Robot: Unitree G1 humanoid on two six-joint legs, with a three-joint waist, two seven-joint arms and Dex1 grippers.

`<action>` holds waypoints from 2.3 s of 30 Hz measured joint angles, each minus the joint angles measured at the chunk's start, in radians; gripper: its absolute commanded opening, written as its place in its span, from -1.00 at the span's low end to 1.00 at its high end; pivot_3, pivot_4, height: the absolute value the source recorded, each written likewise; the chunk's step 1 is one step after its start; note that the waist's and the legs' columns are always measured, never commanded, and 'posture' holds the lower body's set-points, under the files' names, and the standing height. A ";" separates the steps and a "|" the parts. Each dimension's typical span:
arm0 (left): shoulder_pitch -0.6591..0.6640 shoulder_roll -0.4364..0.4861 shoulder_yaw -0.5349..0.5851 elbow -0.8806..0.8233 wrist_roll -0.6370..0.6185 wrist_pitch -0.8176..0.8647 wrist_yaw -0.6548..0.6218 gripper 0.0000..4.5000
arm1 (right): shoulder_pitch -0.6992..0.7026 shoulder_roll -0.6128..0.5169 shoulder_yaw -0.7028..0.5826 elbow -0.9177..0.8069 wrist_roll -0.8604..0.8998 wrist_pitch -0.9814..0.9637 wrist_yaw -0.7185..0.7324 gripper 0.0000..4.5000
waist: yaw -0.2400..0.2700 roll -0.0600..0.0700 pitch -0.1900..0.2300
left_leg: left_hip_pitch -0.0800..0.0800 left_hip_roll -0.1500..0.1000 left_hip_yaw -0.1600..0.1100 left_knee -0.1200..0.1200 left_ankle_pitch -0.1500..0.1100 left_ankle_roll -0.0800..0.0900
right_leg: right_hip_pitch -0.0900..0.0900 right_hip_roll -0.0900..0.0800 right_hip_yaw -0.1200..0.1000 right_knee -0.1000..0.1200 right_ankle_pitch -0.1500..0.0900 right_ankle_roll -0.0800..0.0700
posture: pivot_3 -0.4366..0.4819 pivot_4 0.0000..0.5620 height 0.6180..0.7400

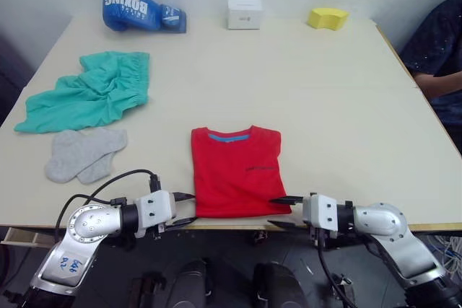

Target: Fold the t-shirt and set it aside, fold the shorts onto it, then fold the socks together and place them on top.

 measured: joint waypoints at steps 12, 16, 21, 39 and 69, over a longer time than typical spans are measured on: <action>-0.293 -0.099 -0.114 0.072 -0.028 0.104 0.022 -1.00 | -0.242 0.240 0.060 0.106 0.012 0.124 -0.119 -0.99 | 0.002 -0.001 -0.001 | 0.001 -0.001 0.006 0.000 0.003 -0.006 | -0.002 0.009 -0.003 0.001 0.000 0.000 | -0.05 -0.47 1.00; -0.311 -0.164 -0.196 0.161 0.080 0.103 0.094 -1.00 | -0.283 0.311 0.136 0.288 -0.129 -0.003 -0.147 -0.99 | -0.007 -0.001 -0.001 | 0.001 -0.001 0.009 0.002 0.001 -0.003 | -0.003 0.008 -0.002 0.002 0.001 0.001 | -0.05 -0.47 1.00; -0.304 -0.189 -0.226 0.196 0.134 0.100 0.145 -1.00 | -0.367 0.357 0.108 0.487 -0.176 -0.100 -0.208 -0.99 | -0.004 -0.002 -0.001 | 0.002 -0.001 0.007 0.003 0.002 -0.003 | -0.002 0.007 -0.002 0.004 0.001 0.001 | -0.05 -0.47 1.00; -0.405 -0.241 -0.075 0.332 -0.043 0.043 0.108 -1.00 | -0.535 0.402 -0.042 0.685 -0.137 -0.180 -0.240 -0.99 | -0.020 -0.001 -0.004 | 0.006 0.005 0.009 0.001 0.002 -0.008 | -0.001 0.008 0.007 0.005 0.000 0.000 | -0.05 -0.47 1.00; -0.363 -0.247 -0.043 0.358 -0.045 -0.033 0.074 -1.00 | -0.650 0.048 -0.177 0.684 0.123 0.591 0.118 0.19 | -0.028 0.002 -0.002 | 0.001 0.003 0.007 0.002 -0.003 0.000 | -0.001 0.002 0.006 0.000 0.000 0.000 | -0.05 -0.47 1.00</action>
